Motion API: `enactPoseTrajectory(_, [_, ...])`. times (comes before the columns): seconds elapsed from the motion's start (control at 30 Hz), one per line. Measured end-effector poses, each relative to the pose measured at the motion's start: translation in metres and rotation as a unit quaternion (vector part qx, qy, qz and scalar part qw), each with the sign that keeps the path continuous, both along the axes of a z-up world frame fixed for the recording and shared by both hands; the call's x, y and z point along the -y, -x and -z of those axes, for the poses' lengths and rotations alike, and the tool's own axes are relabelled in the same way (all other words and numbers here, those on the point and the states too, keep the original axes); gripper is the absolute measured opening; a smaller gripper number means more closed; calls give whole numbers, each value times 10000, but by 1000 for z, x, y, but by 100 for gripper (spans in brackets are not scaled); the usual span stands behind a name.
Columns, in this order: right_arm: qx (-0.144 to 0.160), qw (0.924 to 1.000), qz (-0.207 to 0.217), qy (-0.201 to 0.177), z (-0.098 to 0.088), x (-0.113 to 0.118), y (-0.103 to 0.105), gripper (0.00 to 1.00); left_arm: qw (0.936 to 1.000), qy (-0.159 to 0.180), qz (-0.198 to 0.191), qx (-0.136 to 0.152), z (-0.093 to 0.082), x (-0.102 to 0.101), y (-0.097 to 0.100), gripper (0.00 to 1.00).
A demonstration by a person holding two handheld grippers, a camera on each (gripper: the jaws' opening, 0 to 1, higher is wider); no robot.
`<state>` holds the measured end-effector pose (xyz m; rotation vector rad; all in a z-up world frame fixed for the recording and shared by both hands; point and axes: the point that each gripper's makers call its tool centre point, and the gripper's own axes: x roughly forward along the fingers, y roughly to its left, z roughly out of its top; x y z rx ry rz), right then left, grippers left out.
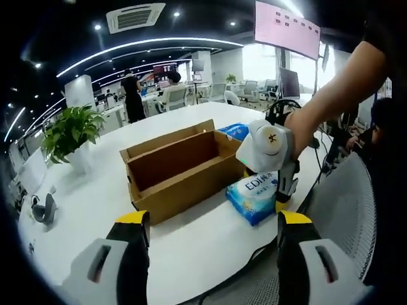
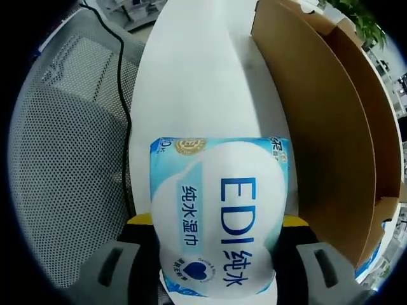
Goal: Operate the shoe box by opening the lid, removing the specified soft item, and placing it in the target area until the item is outside and the box remains undamaged.
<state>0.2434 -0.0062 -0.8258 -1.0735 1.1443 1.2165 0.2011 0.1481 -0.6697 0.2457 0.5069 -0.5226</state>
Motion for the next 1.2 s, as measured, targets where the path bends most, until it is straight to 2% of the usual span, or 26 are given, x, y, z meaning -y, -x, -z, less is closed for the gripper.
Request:
enactPoseTrajectory(0.1, [3, 10000, -15, -18, 0, 6, 0, 71, 9999, -127, 66, -75, 3, 0, 2, 84])
enactPoseTrajectory(0.33, [8, 9999, 97, -64, 0, 18, -1, 71, 9996, -117, 183, -179, 5, 4, 5, 83])
enactPoseTrajectory(0.7, [7, 10000, 19, -38, 0, 35, 1, 71, 9994, -217, 226, -169, 5, -1, 2, 82])
enactPoseTrajectory(1.03, [2, 10000, 53, 4, 0, 50, 3, 71, 9988, -279, 339, -233, 12, -2, 4, 80])
enactPoseTrajectory(1.2, [2, 10000, 62, 6, 0, 60, 4, 71, 9985, -285, 403, -216, 14, -3, -2, 80])
